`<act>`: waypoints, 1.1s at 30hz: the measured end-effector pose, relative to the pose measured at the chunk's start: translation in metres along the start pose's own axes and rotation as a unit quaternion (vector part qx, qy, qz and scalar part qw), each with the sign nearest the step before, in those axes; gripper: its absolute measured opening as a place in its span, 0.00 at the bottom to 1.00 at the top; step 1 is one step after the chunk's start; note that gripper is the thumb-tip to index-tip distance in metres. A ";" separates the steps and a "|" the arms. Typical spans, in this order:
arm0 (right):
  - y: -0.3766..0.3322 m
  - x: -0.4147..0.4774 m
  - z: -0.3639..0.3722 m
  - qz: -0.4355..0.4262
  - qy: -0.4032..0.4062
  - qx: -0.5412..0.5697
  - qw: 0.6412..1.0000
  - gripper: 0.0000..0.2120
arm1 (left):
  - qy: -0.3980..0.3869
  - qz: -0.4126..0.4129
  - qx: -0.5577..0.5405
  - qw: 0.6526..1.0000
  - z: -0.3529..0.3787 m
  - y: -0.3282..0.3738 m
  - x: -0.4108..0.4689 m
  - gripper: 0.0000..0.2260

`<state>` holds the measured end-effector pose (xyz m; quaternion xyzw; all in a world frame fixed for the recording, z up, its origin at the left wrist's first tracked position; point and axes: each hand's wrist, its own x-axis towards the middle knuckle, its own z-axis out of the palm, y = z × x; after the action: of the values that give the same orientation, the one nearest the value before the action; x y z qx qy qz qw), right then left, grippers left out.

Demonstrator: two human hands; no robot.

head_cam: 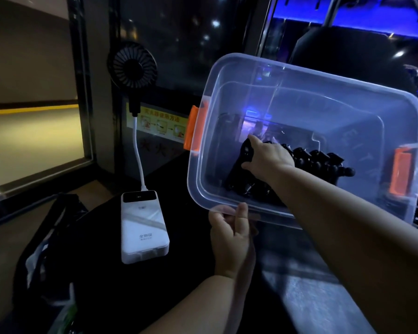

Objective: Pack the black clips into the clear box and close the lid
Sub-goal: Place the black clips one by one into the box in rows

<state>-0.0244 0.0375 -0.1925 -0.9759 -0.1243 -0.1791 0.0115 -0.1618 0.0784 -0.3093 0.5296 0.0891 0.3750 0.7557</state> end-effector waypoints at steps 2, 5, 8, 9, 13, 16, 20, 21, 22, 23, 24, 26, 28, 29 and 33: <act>0.003 -0.002 0.000 -0.014 0.037 -0.063 0.997 0.27 | 0.005 0.003 0.012 1.000 0.000 -0.006 0.002 0.09; 0.005 -0.003 0.008 -0.026 0.090 -0.130 0.987 0.27 | 0.016 0.014 0.027 0.999 0.000 -0.009 0.003 0.10; 0.010 0.000 0.014 -0.025 0.106 -0.126 0.986 0.30 | 0.010 0.008 0.036 0.999 -0.001 -0.008 0.002 0.10; 0.012 0.002 0.016 -0.032 0.104 -0.115 0.987 0.31 | 0.006 0.005 0.041 0.999 -0.001 -0.008 0.002 0.09; 0.018 0.003 0.026 -0.056 0.073 -0.062 0.994 0.36 | 0.002 -0.010 0.050 0.999 -0.001 -0.006 0.000 0.09; 0.020 0.004 0.028 -0.059 0.065 -0.053 0.995 0.38 | 0.001 -0.010 0.047 0.999 -0.001 -0.005 -0.001 0.09; 0.022 0.006 0.031 -0.062 0.067 -0.060 0.994 0.39 | -0.004 -0.013 0.048 0.999 -0.001 -0.005 0.000 0.09; 0.022 0.006 0.031 -0.062 0.061 -0.060 0.994 0.39 | -0.005 -0.009 0.047 0.999 -0.001 -0.004 0.001 0.09; 0.022 0.006 0.029 -0.060 0.052 -0.058 0.995 0.41 | -0.005 -0.003 0.046 0.999 -0.001 -0.003 0.001 0.10; 0.022 0.006 0.027 -0.055 0.045 -0.052 0.996 0.42 | -0.004 0.004 0.046 0.999 -0.001 -0.003 0.001 0.11; 0.022 0.005 0.024 -0.048 0.040 -0.042 0.997 0.42 | -0.003 0.009 0.047 0.999 0.000 -0.003 0.001 0.12; 0.023 0.001 0.015 -0.031 0.037 -0.012 0.999 0.41 | 0.003 0.012 0.056 0.998 -0.001 -0.005 0.002 0.15; 0.026 -0.007 0.007 -0.020 0.043 0.011 0.999 0.39 | 0.003 0.006 0.056 0.998 0.000 -0.005 0.003 0.16; 0.027 -0.011 0.004 -0.017 0.047 0.020 0.999 0.38 | 0.000 0.005 0.056 0.998 -0.001 -0.005 0.004 0.18; 0.040 -0.042 -0.005 0.000 0.056 0.067 0.996 0.35 | -0.004 -0.007 0.041 0.999 -0.001 -0.004 0.005 0.10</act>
<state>-0.0544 -0.0117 -0.2024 -0.9613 -0.1354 -0.2247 0.0840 -0.1569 0.0818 -0.3119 0.5611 0.1055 0.3637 0.7361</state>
